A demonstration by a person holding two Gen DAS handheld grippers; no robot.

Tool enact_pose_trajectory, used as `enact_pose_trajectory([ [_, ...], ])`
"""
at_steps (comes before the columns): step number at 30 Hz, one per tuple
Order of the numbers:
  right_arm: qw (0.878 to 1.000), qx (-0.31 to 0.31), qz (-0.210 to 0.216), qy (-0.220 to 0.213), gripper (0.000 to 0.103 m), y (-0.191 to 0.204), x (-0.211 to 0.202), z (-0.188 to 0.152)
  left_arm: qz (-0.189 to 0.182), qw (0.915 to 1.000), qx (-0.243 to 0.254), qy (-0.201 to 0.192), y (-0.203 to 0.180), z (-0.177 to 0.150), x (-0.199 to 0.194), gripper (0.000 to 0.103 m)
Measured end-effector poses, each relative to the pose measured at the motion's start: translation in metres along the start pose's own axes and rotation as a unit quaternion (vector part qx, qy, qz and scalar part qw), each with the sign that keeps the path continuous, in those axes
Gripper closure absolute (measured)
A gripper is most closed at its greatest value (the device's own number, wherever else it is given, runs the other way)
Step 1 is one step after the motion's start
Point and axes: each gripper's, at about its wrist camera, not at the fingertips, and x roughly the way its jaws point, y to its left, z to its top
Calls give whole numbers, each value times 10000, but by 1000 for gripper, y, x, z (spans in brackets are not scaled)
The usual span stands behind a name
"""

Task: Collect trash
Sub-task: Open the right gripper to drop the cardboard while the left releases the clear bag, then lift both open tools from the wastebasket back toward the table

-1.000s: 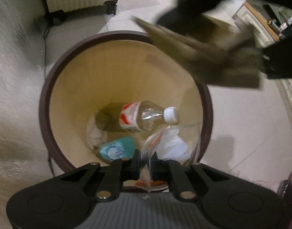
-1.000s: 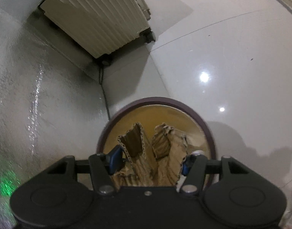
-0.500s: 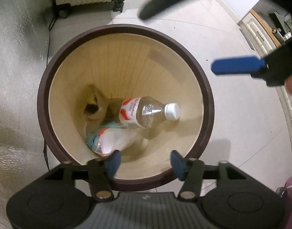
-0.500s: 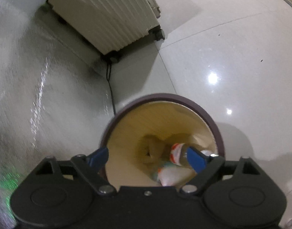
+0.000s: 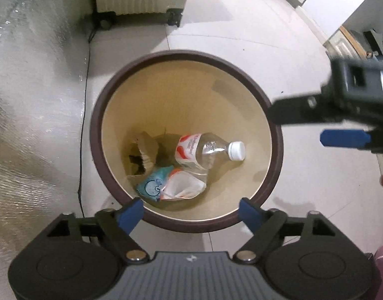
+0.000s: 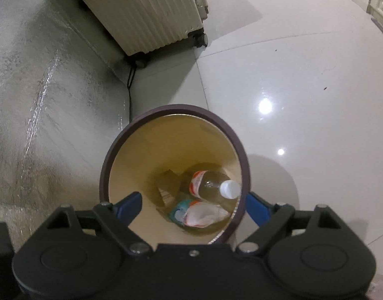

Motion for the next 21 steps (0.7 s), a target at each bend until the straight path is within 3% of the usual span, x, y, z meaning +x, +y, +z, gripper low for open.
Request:
enact_pose_trajectory([
  [2, 10000, -41, -81, -14, 9, -2, -5, -2, 32, 10000, 18, -72, 0, 0, -8, 3],
  [5, 9998, -101, -145, -7, 7, -3, -12, -6, 145, 9998, 68, -114, 0, -1, -16, 0],
  [12, 9991, -243, -303, -164, 0, -6, -34, -20, 403, 9990, 89, -176, 6, -3, -39, 0],
  [21, 9970, -400, -545, -386, 0, -4, -67, -35, 656, 9974, 10, -303, 13, -6, -80, 0],
])
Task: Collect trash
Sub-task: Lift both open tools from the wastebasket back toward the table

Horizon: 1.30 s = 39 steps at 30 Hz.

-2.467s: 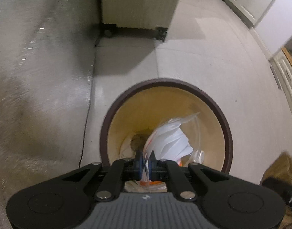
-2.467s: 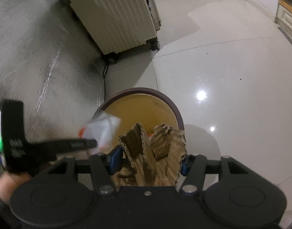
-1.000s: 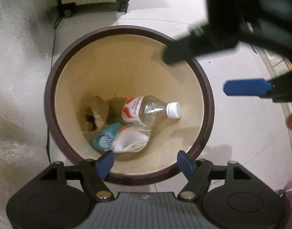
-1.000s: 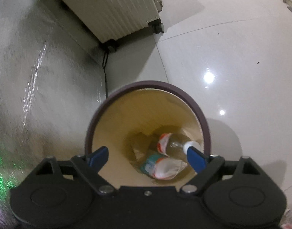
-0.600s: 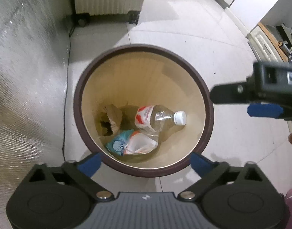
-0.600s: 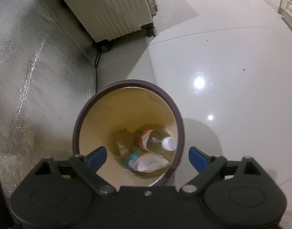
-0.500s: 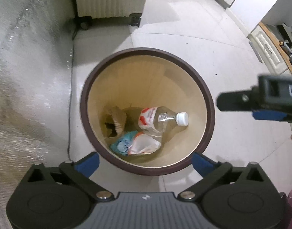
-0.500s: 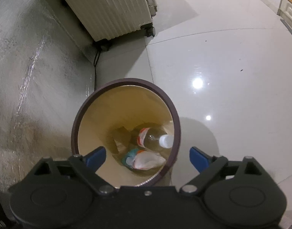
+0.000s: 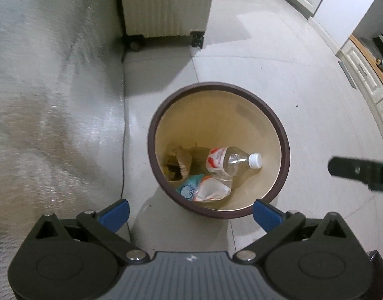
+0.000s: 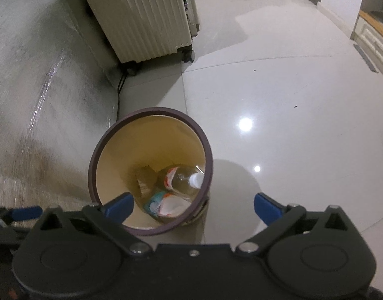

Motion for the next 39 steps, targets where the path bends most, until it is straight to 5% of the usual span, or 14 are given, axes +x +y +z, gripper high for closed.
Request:
enact_pose_trajectory([
  [10, 9992, -297, -199, -200, 0, 1, -51, -16, 471, 9985, -56, -278, 7, -9, -59, 0],
  [20, 9972, -280, -347, -598, 0, 5, -131, -34, 503, 9962, 14, -714, -14, -23, -141, 0],
  [29, 9929, -291, -590, -995, 0, 9, -216, -60, 117, 9926, 183, -1196, -34, -45, -226, 0],
  [39, 9809, -268, -726, -1786, 0, 18, -317, -78, -207, 9786, 478, -1988, -51, -63, -327, 0],
])
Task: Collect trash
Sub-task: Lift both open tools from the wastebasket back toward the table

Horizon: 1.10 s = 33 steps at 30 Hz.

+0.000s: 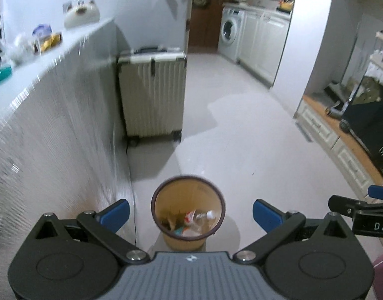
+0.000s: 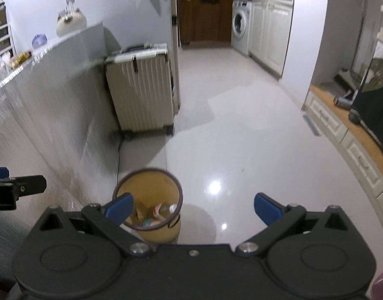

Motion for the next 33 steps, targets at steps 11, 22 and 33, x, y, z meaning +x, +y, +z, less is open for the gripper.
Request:
enact_pose_trajectory([
  [11, 9927, -21, 4, -1202, 0, 5, -99, 31, -128, 9945, 92, -1040, 4, 24, -97, 0],
  [22, 9782, -434, 338, -2002, 0, 48, -157, 67, 148, 9825, 31, -1856, 32, 44, -175, 0],
  [33, 9678, -760, 709, -2292, 0, 109, -162, 103, 744, 9708, -235, -2266, 98, 58, -214, 0],
])
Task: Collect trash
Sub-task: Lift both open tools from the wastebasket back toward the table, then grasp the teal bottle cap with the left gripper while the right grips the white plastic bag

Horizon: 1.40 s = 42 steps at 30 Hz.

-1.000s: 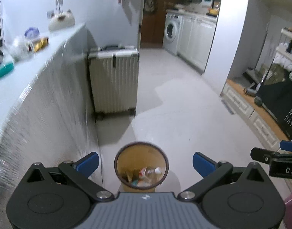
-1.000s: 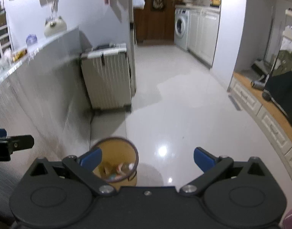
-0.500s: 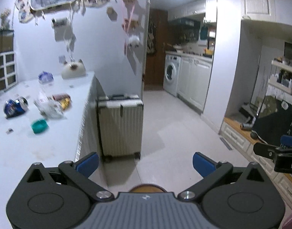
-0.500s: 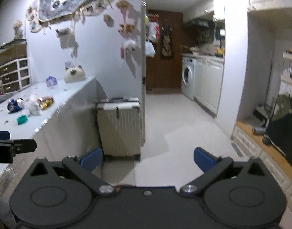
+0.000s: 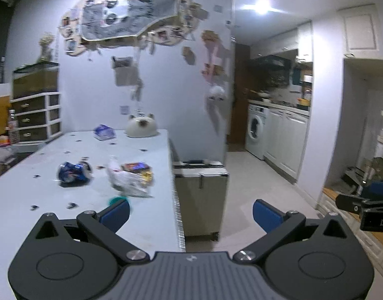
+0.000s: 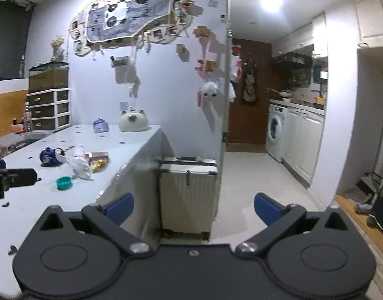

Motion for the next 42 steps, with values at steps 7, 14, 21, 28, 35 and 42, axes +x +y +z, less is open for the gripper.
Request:
enact_pose_trajectory([
  [7, 9995, -93, 303, -1, 0, 37, 32, 15, 525, 9986, -55, -99, 53, 15, 3, 0],
  [14, 9975, -133, 688, -115, 0, 70, 65, 28, 1087, 9940, 59, -103, 97, 30, 4, 0],
  [21, 9946, -116, 1031, 39, 0, 105, 113, 32, 1313, 9913, 116, 23, 137, 33, 19, 0],
  [28, 9905, -98, 1310, 407, 0, 141, 166, 34, 573, 9979, -107, 270, 158, 22, 66, 0],
  [35, 9851, 32, 1630, 543, 7, 160, 210, 46, -71, 9967, 266, 763, 144, 2, 127, 12],
  [42, 9756, -106, 2067, 733, 38, 182, 260, 56, -382, 9930, 420, 1033, 143, -10, 175, 18],
])
